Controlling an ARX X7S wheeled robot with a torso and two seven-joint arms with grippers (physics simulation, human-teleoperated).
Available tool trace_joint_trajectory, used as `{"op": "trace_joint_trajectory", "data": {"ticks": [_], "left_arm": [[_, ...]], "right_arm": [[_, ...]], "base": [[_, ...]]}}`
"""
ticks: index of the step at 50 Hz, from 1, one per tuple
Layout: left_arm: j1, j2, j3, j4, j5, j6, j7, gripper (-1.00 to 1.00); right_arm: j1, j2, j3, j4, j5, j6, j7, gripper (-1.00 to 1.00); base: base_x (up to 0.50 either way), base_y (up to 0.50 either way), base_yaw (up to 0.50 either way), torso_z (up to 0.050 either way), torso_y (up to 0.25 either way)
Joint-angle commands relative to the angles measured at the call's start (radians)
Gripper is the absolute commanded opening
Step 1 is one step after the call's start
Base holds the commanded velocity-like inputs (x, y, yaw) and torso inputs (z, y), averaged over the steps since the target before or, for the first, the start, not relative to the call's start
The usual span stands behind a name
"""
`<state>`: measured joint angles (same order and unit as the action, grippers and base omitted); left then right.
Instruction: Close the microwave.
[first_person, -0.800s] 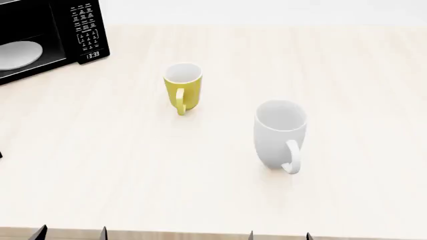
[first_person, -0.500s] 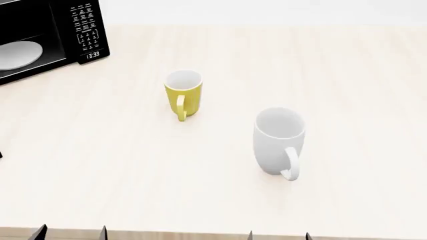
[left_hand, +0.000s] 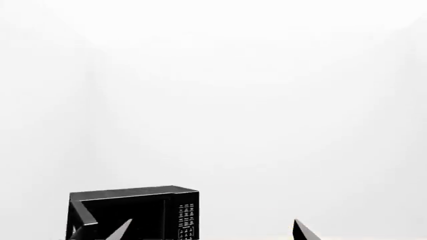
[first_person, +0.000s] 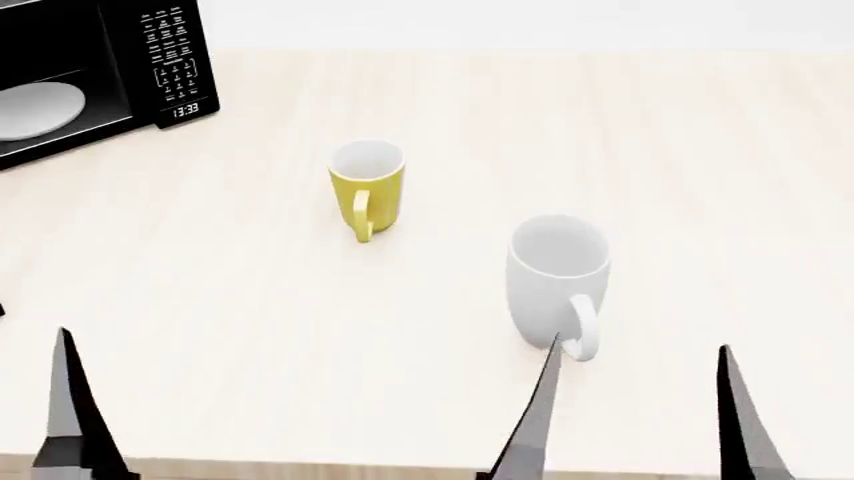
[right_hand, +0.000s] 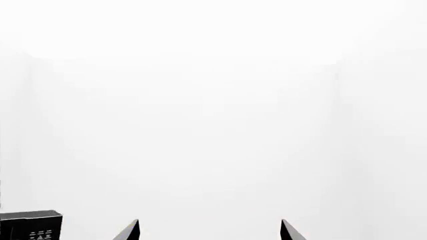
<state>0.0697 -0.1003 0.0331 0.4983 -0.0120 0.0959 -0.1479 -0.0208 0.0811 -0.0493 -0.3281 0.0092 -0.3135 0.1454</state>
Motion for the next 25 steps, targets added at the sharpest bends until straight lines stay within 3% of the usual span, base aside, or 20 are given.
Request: {"op": "trace_joint_trajectory", "data": {"ticks": [1, 12, 25], "left_arm": [[0.026, -0.016, -0.032, 0.229, 0.044, 0.049, -0.045, 1.00], [0.029, -0.030, -0.012, 0.216, 0.047, 0.045, -0.058, 1.00], [0.031, -0.048, 0.009, 0.215, 0.040, 0.038, -0.065, 1.00]], "right_arm": [[-0.006, 0.011, 0.025, -0.146, -0.050, -0.184, 0.040, 1.00], [-0.008, 0.024, 0.012, -0.139, -0.084, -0.197, 0.063, 1.00], [-0.015, 0.039, -0.014, -0.125, -0.114, -0.212, 0.079, 1.00]], "base": [[0.00, 0.00, 0.00, 0.000, 0.000], [0.00, 0.00, 0.00, 0.000, 0.000], [0.00, 0.47, 0.00, 0.000, 0.000]]}}
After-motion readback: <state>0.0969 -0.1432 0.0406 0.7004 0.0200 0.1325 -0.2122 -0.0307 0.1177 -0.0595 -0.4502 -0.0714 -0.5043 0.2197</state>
